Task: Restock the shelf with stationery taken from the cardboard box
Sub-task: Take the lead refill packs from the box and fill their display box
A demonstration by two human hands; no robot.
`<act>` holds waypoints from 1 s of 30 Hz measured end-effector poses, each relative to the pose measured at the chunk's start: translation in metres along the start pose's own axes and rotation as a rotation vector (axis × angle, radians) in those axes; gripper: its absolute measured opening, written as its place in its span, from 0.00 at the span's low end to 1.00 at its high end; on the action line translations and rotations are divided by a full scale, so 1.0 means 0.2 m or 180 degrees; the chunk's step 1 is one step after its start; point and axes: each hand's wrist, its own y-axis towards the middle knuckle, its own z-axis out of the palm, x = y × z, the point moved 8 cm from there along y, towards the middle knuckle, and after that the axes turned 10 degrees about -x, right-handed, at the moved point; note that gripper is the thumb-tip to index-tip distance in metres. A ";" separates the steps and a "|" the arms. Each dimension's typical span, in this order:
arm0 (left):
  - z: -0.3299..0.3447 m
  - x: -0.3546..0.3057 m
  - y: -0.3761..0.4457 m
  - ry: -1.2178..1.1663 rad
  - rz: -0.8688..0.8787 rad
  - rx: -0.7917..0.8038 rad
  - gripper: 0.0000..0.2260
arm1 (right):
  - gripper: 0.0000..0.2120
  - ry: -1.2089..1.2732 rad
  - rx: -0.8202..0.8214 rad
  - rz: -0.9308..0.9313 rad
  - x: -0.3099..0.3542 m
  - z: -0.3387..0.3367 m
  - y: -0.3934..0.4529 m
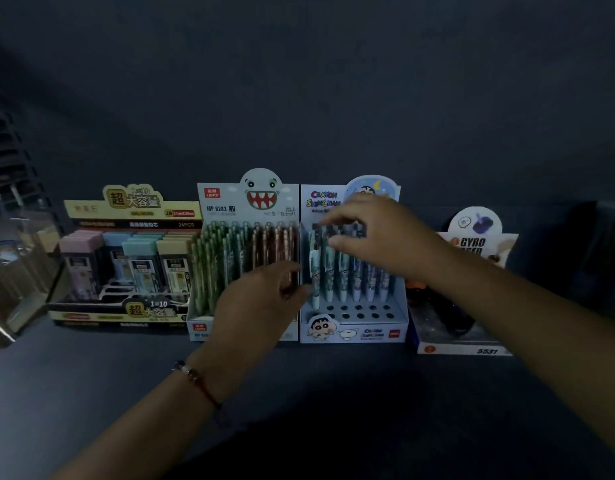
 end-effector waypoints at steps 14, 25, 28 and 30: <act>0.06 0.26 -0.10 0.1553 0.1472 0.0579 0.18 | 0.21 -0.0868 0.0405 0.0115 -0.09 0.42 -0.48; 0.02 0.05 -0.15 0.1574 0.1541 0.0376 0.18 | 0.28 -0.0605 0.0492 0.0160 -0.09 0.35 -0.53; 0.07 -0.16 -0.21 0.1257 0.1992 0.0206 0.15 | 0.28 -0.0628 0.0305 0.0262 -0.12 0.23 -0.62; 0.14 -0.28 -0.24 0.1229 0.2240 0.0217 0.18 | 0.27 -0.0689 0.0201 0.0404 -0.19 0.13 -0.68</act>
